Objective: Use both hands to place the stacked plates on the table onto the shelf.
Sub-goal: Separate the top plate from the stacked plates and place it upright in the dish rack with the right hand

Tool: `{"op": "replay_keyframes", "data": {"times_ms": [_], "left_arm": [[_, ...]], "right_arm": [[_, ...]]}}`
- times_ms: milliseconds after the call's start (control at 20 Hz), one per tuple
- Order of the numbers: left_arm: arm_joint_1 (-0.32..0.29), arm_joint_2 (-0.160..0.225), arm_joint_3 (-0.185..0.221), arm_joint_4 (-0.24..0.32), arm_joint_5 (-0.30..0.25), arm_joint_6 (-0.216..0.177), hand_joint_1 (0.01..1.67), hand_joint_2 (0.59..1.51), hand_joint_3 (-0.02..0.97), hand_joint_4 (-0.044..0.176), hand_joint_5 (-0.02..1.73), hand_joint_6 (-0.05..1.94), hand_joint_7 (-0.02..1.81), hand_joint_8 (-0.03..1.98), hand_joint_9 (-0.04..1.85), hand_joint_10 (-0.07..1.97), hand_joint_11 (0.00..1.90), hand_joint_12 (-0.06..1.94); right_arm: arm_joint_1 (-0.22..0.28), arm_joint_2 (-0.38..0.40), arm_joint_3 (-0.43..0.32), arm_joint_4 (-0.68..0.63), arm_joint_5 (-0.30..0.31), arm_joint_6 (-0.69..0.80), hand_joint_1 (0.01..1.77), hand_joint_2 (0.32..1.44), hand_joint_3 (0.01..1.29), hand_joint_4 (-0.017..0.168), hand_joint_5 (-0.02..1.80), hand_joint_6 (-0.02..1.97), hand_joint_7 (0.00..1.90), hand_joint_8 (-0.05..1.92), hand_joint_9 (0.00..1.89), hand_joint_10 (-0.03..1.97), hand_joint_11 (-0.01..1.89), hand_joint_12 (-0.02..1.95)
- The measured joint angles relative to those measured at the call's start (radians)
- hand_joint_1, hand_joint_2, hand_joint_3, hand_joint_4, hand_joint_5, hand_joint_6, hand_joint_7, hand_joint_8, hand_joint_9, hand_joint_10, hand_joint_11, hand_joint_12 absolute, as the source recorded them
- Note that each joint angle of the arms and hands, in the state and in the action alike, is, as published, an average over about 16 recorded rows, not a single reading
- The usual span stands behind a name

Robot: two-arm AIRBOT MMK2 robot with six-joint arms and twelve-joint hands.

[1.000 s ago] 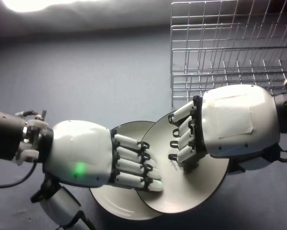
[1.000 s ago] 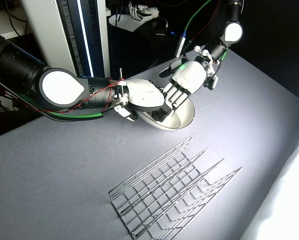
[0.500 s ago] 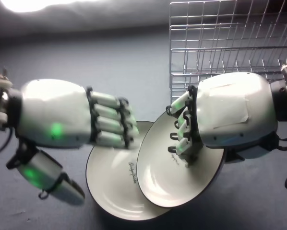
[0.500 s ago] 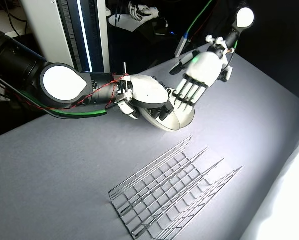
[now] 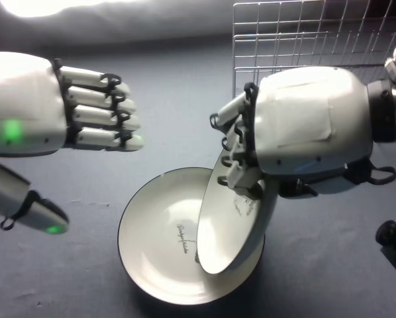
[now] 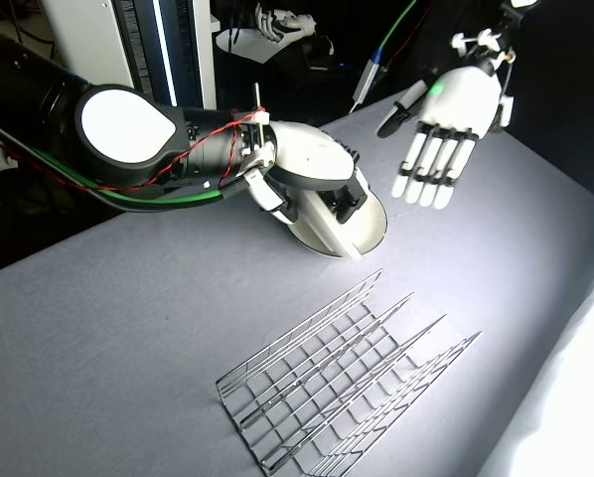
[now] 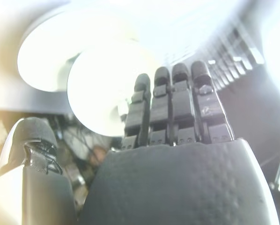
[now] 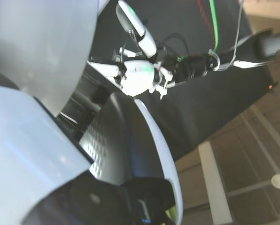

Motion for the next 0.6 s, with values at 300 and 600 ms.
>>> {"op": "replay_keyframes", "data": {"times_ms": [300, 600], "left_arm": [[-0.01, 0.061, -0.024, 0.033, 0.031, 0.022, 0.01, 1.075, 0.013, 0.0, 0.17, 0.01, 0.17, 0.02, 0.14, 0.01, 0.02, 0.35], [0.006, 0.087, -0.02, 0.042, 0.046, 0.027, 0.01, 1.074, 0.013, 0.0, 0.17, 0.01, 0.17, 0.02, 0.14, 0.01, 0.02, 0.35]], "right_arm": [[0.036, 0.011, -0.014, 0.066, -0.006, 0.004, 1.34, 0.97, 0.02, 0.001, 1.02, 0.76, 1.11, 0.61, 0.95, 1.14, 0.6, 1.32], [0.061, 0.02, -0.018, 0.19, -0.008, 0.009, 1.35, 0.97, 0.02, 0.0, 1.03, 0.8, 1.12, 0.63, 0.95, 1.14, 0.62, 1.31]]}}
